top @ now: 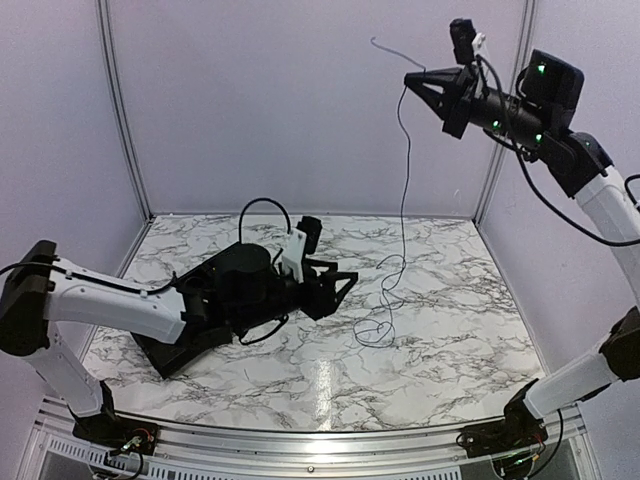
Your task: Untangle the cables
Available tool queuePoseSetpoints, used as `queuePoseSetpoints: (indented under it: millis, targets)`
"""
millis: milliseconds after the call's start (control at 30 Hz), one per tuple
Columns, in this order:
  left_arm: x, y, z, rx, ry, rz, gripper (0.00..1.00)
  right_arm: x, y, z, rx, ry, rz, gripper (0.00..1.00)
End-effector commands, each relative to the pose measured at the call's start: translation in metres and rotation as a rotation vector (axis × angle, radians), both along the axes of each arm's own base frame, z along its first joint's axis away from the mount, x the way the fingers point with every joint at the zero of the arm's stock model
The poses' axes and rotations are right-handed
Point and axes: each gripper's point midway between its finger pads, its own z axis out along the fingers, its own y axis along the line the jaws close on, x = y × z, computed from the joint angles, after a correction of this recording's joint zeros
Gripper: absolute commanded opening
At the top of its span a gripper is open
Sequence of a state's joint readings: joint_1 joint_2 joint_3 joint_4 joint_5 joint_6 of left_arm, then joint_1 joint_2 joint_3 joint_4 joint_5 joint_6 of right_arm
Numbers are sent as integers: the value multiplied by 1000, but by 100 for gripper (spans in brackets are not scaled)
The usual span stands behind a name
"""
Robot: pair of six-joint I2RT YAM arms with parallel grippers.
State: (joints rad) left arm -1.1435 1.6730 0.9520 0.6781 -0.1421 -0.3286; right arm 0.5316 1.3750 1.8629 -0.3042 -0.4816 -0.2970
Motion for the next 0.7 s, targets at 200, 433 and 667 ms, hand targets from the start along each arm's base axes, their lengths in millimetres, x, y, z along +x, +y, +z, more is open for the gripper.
queuePoseSetpoints:
  millis: [200, 433, 667]
  targets:
    - [6, 21, 127, 79, -283, 78, 67, -7, 16, -87, -60, 229, 133, 0]
    - [27, 6, 157, 36, -262, 158, 74, -15, 26, -96, -53, 278, 206, 0]
    - [40, -21, 170, -38, -222, 117, 61, -33, 35, -102, -76, 279, 280, 0]
